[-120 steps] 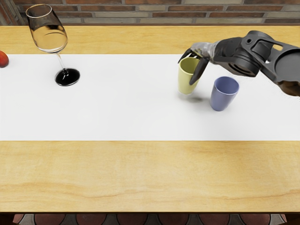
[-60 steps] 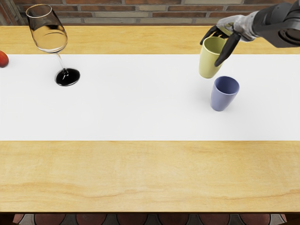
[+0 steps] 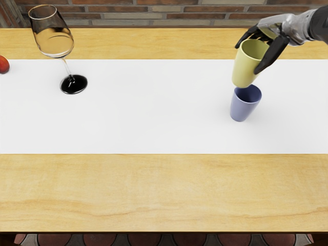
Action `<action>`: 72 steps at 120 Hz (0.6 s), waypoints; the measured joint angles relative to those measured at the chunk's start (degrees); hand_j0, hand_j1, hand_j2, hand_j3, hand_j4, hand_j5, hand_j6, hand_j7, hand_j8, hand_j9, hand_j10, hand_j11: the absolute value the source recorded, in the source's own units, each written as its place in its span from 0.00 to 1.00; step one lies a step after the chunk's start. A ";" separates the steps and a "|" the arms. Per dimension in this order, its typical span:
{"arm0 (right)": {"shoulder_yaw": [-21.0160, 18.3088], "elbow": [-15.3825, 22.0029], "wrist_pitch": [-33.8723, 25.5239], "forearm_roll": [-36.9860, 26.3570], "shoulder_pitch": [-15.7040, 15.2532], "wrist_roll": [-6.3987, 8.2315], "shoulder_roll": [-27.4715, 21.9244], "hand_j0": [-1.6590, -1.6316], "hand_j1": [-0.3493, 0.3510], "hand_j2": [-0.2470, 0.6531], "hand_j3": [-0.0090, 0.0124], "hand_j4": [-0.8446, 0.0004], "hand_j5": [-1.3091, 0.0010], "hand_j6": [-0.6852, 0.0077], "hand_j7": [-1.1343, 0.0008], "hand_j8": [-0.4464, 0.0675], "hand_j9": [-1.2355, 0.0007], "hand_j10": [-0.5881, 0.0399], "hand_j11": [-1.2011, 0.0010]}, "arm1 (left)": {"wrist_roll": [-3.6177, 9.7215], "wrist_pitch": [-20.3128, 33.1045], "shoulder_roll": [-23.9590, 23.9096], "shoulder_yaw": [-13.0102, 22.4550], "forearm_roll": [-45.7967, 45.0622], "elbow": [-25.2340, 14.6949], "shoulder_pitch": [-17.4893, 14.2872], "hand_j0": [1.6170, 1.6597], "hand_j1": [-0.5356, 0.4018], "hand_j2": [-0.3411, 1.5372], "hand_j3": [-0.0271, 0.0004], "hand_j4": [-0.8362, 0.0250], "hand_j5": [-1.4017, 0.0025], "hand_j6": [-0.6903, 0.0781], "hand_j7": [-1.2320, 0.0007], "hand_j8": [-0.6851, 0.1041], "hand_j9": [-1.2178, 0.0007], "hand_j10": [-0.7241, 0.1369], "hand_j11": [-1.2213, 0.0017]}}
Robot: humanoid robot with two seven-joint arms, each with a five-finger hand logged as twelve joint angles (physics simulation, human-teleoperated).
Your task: Pick up cup and place in cup with right hand
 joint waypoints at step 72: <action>-0.41 0.32 -3.92 -0.53 -4.03 0.00 -0.98 0.19 0.61 0.16 0.40 0.50 0.55 0.58 0.49 0.43 0.53 0.41 0.52 | 0.00 0.00 0.00 0.00 0.00 0.00 -0.03 0.96 0.94 0.18 0.98 0.97 1.00 0.90 1.00 0.87 1.00 0.84 1.00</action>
